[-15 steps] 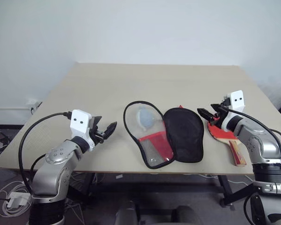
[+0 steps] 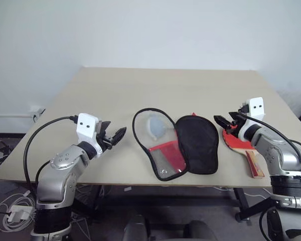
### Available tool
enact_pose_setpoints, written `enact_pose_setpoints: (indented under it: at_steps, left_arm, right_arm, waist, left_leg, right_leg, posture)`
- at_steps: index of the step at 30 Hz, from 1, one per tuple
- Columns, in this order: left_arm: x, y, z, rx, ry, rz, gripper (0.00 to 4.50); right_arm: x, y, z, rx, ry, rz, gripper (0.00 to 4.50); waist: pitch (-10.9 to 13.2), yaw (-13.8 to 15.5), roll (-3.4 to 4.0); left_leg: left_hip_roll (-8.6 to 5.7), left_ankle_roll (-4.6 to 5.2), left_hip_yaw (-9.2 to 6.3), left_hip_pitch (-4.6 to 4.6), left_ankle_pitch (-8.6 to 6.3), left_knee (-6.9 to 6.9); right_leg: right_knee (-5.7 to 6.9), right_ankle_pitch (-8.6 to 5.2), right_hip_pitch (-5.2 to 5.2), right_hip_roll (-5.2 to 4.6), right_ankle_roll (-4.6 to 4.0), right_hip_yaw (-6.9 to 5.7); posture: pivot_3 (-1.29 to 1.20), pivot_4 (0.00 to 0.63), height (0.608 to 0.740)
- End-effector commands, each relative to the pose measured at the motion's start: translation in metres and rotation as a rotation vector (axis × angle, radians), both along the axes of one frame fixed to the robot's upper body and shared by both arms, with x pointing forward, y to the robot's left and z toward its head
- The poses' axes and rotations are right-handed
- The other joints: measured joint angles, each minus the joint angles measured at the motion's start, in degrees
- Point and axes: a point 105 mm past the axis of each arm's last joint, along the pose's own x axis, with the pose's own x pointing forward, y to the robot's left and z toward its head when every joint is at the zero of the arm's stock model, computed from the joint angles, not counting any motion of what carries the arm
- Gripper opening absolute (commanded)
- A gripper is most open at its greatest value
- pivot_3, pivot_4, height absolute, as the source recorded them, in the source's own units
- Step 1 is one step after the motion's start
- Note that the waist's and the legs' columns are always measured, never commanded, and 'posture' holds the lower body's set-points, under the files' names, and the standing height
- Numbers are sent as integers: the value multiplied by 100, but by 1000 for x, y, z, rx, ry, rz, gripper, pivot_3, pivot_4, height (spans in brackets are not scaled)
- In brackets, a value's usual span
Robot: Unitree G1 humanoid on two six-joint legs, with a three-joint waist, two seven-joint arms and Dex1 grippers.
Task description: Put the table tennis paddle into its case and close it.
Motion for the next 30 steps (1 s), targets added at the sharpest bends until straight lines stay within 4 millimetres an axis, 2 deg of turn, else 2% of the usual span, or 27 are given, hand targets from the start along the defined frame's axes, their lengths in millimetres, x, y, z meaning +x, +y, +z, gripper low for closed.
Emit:
enact_pose_setpoints:
  at_steps: [1,6,9,16,19,24,30]
  left_arm:
    - [-6,-13,19,-53,-12,-118,3491]
    - [-11,-33,22,-27,11,-227,3491]
    - [-15,-53,29,-38,2,-331,3491]
    - [-3,-84,27,-6,8,-411,3491]
    - [2,-95,29,-8,7,-449,3491]
    - [7,-105,27,-5,6,-471,3491]
    - [7,-108,23,-6,12,-479,3491]
  right_arm:
    - [-12,-19,16,-13,11,-52,3810]
    - [-28,-34,11,-44,119,-97,3810]
    - [-37,-44,7,-57,190,-136,3810]
    - [-50,-61,-3,-76,264,-247,3810]
    - [-56,-66,-8,-82,293,-273,3810]
    - [-68,-73,-19,-100,358,-288,3810]
    - [-69,-77,-29,-95,379,-313,3810]
  waist:
    - [1,-7,-3]
    - [2,-13,-4]
    - [2,-13,-5]
    - [3,-1,-10]
    - [5,0,-12]
    - [5,-5,-13]
    - [6,-12,-14]
  left_leg:
    - [-1,0,0,0,0,0]
    - [0,0,-3,1,0,0]
    - [-2,0,-4,2,0,0]
    - [-20,2,-25,1,1,6]
    - [-90,2,-129,1,1,5]
    - [-111,7,-159,1,4,9]
    - [-117,10,-170,2,5,12]
  right_leg:
    - [0,-1,-1,0,-1,2]
    - [1,-6,-2,0,-8,2]
    - [0,-7,-1,0,-7,3]
    - [0,-8,3,-1,-6,5]
    - [0,-8,7,0,-5,10]
    - [-2,-9,18,0,-2,14]
    - [-2,-9,21,0,-2,13]
  posture:
    - [0,0,740]
    - [0,0,740]
    - [0,0,740]
    - [0,0,740]
    - [0,0,740]
    - [0,0,740]
    - [0,0,740]
